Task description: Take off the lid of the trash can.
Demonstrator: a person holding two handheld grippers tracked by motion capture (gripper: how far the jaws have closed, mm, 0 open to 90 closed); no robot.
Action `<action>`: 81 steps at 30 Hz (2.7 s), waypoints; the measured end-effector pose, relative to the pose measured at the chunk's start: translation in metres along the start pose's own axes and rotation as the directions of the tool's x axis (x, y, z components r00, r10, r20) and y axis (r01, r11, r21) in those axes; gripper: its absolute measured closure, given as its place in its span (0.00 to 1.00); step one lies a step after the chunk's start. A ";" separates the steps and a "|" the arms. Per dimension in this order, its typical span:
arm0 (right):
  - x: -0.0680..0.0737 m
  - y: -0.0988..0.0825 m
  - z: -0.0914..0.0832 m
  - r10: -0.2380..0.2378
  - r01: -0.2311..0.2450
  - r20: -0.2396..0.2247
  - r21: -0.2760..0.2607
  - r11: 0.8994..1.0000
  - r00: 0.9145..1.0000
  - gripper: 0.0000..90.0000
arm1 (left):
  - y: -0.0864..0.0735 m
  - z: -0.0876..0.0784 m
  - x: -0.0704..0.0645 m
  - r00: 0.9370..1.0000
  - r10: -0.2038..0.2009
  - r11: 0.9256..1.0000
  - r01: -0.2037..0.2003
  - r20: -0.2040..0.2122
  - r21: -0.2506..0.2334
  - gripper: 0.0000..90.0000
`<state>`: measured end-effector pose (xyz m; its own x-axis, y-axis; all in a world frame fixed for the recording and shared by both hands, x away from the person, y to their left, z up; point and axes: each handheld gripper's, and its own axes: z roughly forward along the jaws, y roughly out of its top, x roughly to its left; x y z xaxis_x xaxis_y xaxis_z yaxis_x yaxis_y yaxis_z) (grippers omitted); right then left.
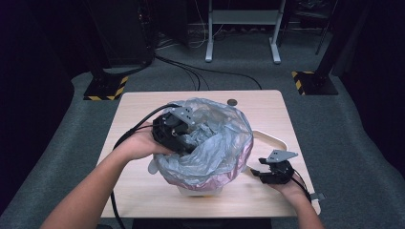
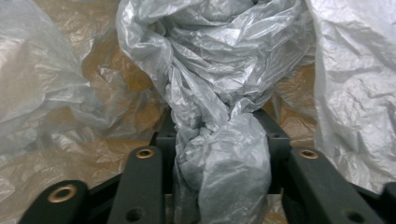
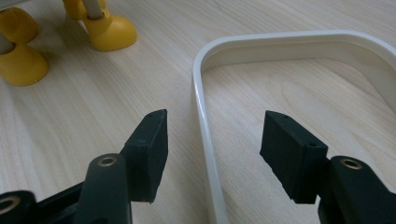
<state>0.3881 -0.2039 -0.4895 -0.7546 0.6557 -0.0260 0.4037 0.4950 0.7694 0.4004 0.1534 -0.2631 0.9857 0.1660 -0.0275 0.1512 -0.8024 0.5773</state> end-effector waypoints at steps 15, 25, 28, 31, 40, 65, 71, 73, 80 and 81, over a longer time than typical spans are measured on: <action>0.005 0.017 -0.014 -0.033 0.033 0.012 -0.043 0.999 0.999 0.42 | 0.000 -0.035 -0.003 0.997 -0.012 0.988 0.000 -0.078 -0.154 0.32; 0.002 0.052 -0.052 -0.042 0.042 0.003 -0.090 0.995 0.999 0.42 | 0.020 -0.046 -0.016 0.997 0.030 0.973 -0.044 -0.067 -0.228 0.33; 0.003 0.068 -0.066 -0.059 0.058 -0.001 -0.110 0.992 0.998 0.42 | 0.028 -0.041 -0.020 0.997 0.053 0.975 -0.065 -0.059 -0.214 0.32; 0.004 0.079 -0.076 -0.076 0.076 0.003 -0.130 0.989 0.997 0.42 | 0.033 -0.039 -0.025 0.997 0.071 0.975 -0.078 -0.041 -0.210 0.32; 0.010 0.090 -0.087 -0.096 0.092 -0.015 -0.147 0.985 0.995 0.42 | 0.040 -0.022 -0.023 0.998 0.064 0.990 -0.066 -0.020 -0.126 0.51; 0.049 0.168 -0.162 -0.210 0.177 -0.123 -0.237 0.955 0.970 0.42 | 0.039 -0.016 -0.025 0.991 0.081 0.996 -0.084 -0.105 -0.029 0.49; 0.054 0.190 -0.188 -0.233 0.197 -0.110 -0.268 0.943 0.966 0.42 | 0.029 -0.034 -0.024 0.989 0.050 0.995 -0.061 -0.141 -0.074 0.45; 0.055 0.196 -0.193 -0.238 0.201 -0.106 -0.278 0.939 0.966 0.42 | 0.026 -0.037 -0.025 0.988 0.048 0.995 -0.060 -0.150 -0.077 0.44; 0.064 0.215 -0.196 -0.246 0.194 -0.139 -0.313 0.930 0.959 0.41 | 0.013 -0.041 -0.022 0.987 0.022 0.994 -0.038 -0.158 -0.100 0.42; 0.066 0.216 -0.195 -0.248 0.192 -0.146 -0.315 0.930 0.958 0.41 | 0.010 -0.041 -0.022 0.988 0.018 0.994 -0.035 -0.156 -0.107 0.42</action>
<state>0.3251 -0.1646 -0.2005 -0.8983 0.4221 -0.1221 0.0674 0.4070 0.9110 0.3772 0.1649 -0.2235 0.9648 0.2385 0.1103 0.1078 -0.7420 0.6616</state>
